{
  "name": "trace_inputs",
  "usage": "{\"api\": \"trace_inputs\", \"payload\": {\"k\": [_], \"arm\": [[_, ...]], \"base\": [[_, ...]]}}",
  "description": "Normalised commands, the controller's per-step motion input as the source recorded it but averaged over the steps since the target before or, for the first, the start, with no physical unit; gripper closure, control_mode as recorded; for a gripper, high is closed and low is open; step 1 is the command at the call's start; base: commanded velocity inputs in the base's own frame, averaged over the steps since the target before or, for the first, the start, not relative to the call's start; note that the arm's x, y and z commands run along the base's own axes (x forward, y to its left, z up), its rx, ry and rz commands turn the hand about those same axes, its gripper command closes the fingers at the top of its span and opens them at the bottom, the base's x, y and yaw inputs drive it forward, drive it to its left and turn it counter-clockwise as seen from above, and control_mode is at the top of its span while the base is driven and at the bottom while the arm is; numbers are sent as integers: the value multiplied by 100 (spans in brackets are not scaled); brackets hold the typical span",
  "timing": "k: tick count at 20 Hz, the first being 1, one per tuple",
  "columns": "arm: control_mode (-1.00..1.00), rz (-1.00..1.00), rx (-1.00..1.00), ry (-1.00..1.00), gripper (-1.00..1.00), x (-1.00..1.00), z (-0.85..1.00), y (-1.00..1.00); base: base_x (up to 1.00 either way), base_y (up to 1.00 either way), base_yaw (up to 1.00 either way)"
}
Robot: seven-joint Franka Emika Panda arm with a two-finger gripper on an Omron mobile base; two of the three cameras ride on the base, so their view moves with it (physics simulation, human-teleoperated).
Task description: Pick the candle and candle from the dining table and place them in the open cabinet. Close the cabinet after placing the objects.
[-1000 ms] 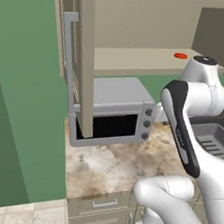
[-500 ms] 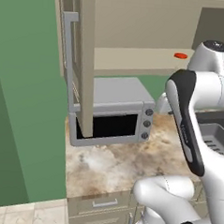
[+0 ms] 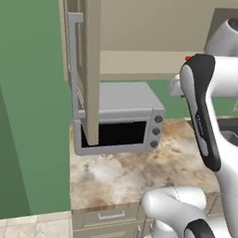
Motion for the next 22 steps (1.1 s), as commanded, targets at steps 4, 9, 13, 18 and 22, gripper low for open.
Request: {"api": "trace_inputs", "payload": {"k": [4, 9, 13, 18, 22], "arm": [[-100, -3, 0, -18, 100, 51, 33, 0], [-100, -5, 0, -8, 100, 46, 23, 0], [-100, -4, 0, -4, 100, 33, 21, 0], [-100, -4, 0, 0, 100, 30, 1, 0], [-100, -5, 0, 0, 100, 46, 0, 0]], "base": [[0, 0, 0], [0, 0, 0], [0, 0, 0], [0, 0, 0], [0, 0, 0]]}}
